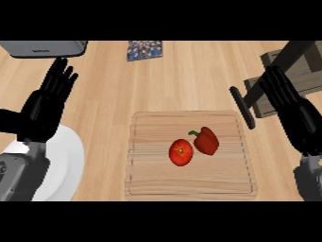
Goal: Pick the tomato from the cutting board and place it in the tiered basket
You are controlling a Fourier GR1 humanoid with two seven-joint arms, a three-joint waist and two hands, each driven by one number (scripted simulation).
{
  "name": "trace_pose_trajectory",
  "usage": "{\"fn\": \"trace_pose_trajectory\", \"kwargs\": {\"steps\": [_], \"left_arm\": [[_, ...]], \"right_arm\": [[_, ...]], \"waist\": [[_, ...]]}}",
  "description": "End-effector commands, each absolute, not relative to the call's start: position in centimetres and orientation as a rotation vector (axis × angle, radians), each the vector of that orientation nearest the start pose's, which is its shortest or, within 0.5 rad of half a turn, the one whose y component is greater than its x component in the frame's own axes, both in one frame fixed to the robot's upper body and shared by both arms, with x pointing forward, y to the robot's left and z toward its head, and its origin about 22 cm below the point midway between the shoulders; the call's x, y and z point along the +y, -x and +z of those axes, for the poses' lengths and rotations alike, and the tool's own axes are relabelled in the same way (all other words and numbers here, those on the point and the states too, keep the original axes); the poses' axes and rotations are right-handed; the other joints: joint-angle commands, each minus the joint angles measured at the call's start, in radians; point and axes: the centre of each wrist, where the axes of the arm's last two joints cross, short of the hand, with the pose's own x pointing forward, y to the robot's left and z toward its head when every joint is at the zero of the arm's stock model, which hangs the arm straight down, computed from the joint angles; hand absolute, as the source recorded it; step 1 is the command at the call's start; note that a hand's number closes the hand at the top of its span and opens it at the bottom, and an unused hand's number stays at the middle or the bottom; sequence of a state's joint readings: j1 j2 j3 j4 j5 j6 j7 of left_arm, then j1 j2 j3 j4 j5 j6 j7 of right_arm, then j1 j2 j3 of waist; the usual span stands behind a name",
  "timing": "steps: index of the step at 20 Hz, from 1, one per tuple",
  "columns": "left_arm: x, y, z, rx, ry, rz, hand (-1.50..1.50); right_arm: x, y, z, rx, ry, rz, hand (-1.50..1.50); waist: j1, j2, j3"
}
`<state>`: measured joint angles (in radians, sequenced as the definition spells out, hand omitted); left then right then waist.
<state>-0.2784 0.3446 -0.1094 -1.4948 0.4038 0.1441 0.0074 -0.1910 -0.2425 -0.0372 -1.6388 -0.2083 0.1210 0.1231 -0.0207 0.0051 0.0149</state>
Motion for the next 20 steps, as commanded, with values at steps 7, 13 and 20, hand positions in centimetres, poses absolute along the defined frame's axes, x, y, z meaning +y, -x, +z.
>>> {"fn": "trace_pose_trajectory", "kwargs": {"steps": [7, 13, 20], "left_arm": [[27.7, -24.7, -2.5, -1.325, -0.212, -0.017, 0.0], [24.4, -21.9, -5.3, -1.305, -0.233, -0.026, 0.0], [23.5, -21.4, -5.1, -1.292, -0.261, -0.011, 0.0]], "right_arm": [[-30.8, -29.3, 12.5, -1.78, 0.562, 0.3, 1.5], [-23.3, -28.2, 5.9, -1.849, 0.277, -0.261, -1.5], [-24.4, -25.0, 8.6, -1.67, 0.237, 0.247, -1.5]], "waist": [[0.002, 0.0, -0.027], [0.024, -0.005, -0.014], [0.013, -0.009, -0.017]]}}
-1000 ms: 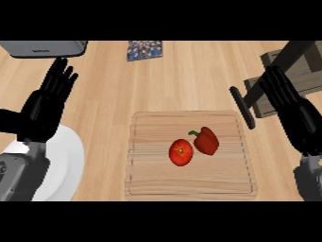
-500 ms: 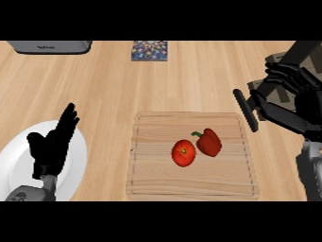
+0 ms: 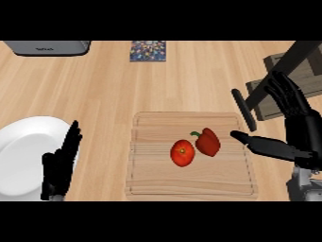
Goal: Pick the tomato from the cutting board and place it in the tiered basket
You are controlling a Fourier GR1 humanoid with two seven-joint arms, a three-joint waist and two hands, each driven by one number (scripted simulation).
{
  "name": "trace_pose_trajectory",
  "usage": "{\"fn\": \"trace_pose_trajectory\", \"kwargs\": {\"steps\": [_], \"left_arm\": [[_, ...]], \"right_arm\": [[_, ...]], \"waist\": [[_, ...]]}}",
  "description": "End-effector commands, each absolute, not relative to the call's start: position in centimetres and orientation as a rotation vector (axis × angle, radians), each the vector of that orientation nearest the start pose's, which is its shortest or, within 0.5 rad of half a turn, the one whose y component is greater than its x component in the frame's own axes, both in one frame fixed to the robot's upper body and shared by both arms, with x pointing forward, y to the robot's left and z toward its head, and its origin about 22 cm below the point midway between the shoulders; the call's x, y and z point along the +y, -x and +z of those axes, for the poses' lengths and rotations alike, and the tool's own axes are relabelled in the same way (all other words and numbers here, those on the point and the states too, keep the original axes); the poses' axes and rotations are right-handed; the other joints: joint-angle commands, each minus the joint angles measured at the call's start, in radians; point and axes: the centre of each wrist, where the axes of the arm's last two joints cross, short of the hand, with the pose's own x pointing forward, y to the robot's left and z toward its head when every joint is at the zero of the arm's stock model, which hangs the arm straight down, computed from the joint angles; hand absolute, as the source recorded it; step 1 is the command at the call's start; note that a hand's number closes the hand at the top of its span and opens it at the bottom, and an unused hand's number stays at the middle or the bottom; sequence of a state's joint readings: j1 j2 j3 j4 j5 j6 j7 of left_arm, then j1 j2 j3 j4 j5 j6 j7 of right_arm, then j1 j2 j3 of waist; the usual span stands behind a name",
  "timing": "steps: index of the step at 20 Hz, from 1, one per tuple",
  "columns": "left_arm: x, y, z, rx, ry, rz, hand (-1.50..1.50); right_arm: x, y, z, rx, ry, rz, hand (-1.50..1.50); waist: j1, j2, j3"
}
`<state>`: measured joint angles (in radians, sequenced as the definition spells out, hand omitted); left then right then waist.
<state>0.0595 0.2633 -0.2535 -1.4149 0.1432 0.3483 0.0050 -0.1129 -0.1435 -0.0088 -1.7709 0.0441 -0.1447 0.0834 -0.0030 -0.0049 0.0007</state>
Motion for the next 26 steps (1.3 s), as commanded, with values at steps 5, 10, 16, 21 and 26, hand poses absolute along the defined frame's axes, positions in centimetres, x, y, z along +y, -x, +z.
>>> {"fn": "trace_pose_trajectory", "kwargs": {"steps": [5, 10, 16, 21, 26], "left_arm": [[24.1, -22.0, -4.5, -1.292, -0.267, -0.021, 0.0], [24.4, -22.3, -4.5, -1.303, -0.276, 0.002, 0.0], [24.1, -21.4, -5.4, -1.297, -0.268, -0.03, 0.0], [24.1, -22.0, -5.9, -1.304, -0.26, -0.028, 0.0], [24.5, -21.4, -4.9, -1.293, -0.27, -0.016, 0.0]], "right_arm": [[-23.6, -23.4, 11.6, -1.471, 0.34, 0.639, -1.5], [-21.0, -22.8, 15.9, -1.365, 0.548, 0.85, -1.5], [-15.2, -21.3, 17.1, -1.299, 0.681, 0.873, -1.5], [-11.2, -21.2, 13.7, -1.229, 0.72, 0.927, -1.5], [-9.0, -21.1, 13.1, -1.171, 0.812, 1.014, -1.5]], "waist": [[-0.013, -0.002, -0.005], [-0.001, -0.001, -0.005], [0.008, 0.003, -0.002], [0.004, 0.005, -0.001], [0.006, 0.003, -0.001]]}}
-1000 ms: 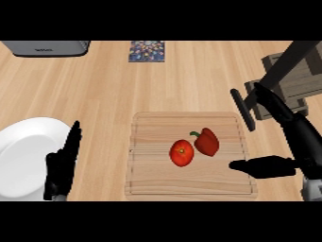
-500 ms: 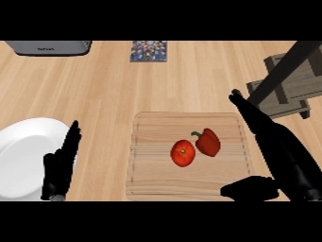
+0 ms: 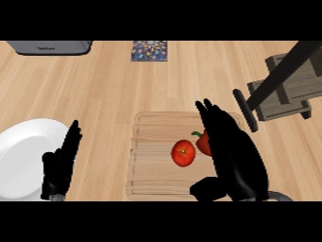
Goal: Pick the tomato from the cutting board and place it in the tiered basket
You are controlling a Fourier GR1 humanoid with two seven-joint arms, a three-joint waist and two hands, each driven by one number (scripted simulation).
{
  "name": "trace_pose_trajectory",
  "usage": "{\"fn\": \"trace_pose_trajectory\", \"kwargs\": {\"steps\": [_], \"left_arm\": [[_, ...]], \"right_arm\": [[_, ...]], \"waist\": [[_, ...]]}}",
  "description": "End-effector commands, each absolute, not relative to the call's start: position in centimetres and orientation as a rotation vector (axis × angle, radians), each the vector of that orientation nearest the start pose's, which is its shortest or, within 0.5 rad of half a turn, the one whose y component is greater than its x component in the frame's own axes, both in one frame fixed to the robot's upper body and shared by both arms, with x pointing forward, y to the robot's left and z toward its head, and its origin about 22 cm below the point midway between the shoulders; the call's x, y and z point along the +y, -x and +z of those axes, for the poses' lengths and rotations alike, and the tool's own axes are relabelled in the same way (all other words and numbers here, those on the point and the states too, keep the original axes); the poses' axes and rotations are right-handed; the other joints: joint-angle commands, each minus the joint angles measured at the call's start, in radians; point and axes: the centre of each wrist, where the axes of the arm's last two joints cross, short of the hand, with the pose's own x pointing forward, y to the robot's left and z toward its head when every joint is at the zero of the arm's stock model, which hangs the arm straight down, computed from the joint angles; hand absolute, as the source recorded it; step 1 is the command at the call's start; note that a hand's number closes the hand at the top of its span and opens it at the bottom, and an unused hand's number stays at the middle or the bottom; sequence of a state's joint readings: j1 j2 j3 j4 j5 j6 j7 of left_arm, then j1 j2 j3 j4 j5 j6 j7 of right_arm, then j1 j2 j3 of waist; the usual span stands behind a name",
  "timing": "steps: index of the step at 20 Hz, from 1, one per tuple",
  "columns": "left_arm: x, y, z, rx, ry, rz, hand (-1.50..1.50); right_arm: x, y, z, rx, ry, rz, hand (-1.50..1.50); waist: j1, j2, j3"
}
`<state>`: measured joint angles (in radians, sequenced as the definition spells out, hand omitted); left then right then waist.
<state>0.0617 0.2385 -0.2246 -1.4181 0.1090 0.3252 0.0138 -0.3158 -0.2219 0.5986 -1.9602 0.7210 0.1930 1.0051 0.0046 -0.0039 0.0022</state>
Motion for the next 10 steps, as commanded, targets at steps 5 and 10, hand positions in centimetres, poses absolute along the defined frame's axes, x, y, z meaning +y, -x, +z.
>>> {"fn": "trace_pose_trajectory", "kwargs": {"steps": [5, 10], "left_arm": [[23.7, -21.3, -5.7, -1.292, -0.25, -0.011, 0.0], [23.6, -21.5, -5.1, -1.298, -0.262, -0.029, 0.0]], "right_arm": [[-8.3, -22.0, 11.7, -1.037, 0.852, 1.1, -1.5], [-7.3, -22.9, 10.1, -1.016, 0.805, 1.094, -1.5]], "waist": [[-0.004, 0.003, -0.003], [-0.003, 0.003, -0.002]]}}
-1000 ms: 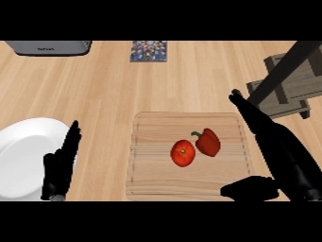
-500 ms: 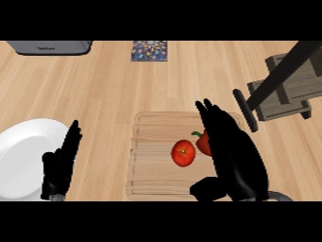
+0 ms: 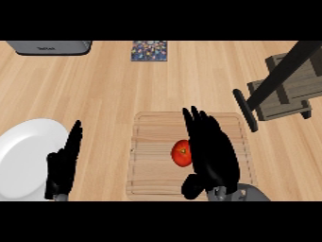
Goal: Pick the tomato from the cutting board and place it in the tiered basket
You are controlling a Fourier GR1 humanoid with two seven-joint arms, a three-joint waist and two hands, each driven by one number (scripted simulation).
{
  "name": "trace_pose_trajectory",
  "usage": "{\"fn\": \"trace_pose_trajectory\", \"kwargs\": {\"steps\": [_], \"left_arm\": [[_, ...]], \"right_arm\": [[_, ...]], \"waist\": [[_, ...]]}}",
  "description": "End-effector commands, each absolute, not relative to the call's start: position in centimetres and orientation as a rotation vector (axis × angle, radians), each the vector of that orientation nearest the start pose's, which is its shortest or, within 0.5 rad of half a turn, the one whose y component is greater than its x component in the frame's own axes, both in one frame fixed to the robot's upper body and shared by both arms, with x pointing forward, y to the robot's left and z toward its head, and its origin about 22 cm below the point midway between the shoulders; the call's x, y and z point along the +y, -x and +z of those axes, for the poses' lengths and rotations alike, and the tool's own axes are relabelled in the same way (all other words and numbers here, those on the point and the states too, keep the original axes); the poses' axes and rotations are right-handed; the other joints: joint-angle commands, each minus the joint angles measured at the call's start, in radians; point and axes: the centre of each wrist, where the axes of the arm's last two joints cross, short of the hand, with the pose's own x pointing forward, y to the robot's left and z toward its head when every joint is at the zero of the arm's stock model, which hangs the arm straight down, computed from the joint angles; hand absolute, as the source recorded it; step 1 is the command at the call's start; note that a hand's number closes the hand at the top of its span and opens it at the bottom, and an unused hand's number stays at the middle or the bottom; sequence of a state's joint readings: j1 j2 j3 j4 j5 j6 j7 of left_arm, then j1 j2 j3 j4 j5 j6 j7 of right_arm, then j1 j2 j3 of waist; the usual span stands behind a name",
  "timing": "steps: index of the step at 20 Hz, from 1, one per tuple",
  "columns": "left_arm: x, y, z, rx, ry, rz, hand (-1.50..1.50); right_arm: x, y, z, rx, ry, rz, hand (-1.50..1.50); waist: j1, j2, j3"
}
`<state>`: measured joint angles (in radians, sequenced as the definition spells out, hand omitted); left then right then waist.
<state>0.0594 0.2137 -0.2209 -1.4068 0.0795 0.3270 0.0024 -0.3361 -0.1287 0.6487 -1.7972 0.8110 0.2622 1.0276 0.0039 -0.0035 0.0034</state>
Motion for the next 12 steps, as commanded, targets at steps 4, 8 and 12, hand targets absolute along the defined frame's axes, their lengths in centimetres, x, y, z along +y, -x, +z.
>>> {"fn": "trace_pose_trajectory", "kwargs": {"steps": [4, 8, 12], "left_arm": [[24.7, -21.9, -6.7, -1.297, -0.248, -0.02, 0.0], [24.2, -20.4, -6.1, -1.295, -0.236, -0.009, 0.0], [23.3, -21.8, -5.6, -1.309, -0.248, -0.021, 0.0]], "right_arm": [[-4.3, -22.4, 10.1, -1.033, 0.786, 1.11, -1.5], [-5.4, -22.9, 8.9, -0.92, 0.812, 1.167, -1.5], [-5.1, -24.3, 8.0, -0.826, 0.837, 1.195, -1.5]], "waist": [[-0.001, 0.004, -0.004], [-0.001, 0.002, -0.004], [-0.002, 0.004, -0.004]]}}
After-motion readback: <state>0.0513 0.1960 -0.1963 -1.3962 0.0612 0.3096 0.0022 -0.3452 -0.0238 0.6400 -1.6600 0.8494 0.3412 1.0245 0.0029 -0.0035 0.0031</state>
